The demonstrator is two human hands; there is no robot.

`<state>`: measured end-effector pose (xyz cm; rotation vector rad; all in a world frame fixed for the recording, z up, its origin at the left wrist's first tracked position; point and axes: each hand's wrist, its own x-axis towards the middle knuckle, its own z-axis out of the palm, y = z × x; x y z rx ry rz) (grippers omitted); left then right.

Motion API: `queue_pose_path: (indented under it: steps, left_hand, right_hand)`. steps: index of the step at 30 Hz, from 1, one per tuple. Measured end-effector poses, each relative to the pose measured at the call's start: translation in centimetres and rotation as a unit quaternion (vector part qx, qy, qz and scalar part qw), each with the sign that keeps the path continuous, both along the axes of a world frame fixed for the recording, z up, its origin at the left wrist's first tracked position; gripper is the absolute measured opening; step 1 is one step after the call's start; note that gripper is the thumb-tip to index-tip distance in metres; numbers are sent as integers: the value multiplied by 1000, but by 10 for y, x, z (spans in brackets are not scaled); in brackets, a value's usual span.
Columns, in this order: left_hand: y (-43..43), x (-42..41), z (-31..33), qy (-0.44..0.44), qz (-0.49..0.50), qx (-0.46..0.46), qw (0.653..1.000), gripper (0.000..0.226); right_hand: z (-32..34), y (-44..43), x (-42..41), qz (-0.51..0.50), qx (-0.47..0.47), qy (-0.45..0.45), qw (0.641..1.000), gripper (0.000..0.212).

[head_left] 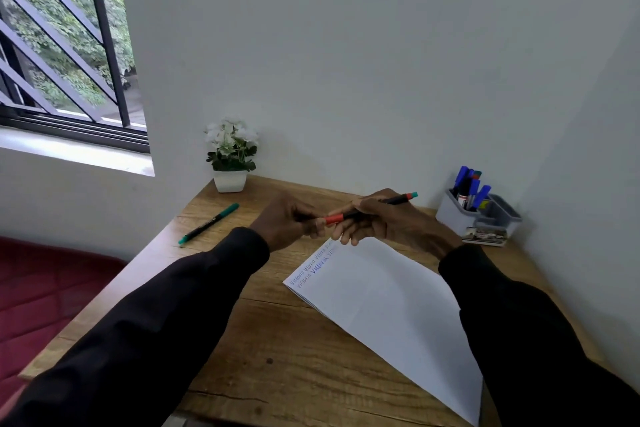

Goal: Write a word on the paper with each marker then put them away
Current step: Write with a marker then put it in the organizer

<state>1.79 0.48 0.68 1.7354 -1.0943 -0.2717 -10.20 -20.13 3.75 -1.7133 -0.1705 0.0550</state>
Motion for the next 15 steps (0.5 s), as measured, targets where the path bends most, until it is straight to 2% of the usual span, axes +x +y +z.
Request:
queue_pose_path:
  steps: [3,7,9,15]
  left_hand:
    - [-6,12,-11,-28,39,20,999,7]
    - [-6,31,-28,-86,82,78,990,22]
    - [-7,35,-33,-95,99,100,985,12]
    - [-17,39,-43,-66,111,119,985,21]
  right_hand:
    - [-7,-7,3,-103,-9,-47,993,41]
    - [-25,-19,6,-209,-21,-65,975,23]
    - [-36,-21,11,-244,-53,-50,967,14]
    - [-66,-18,23,-296,-90,-33,950,12]
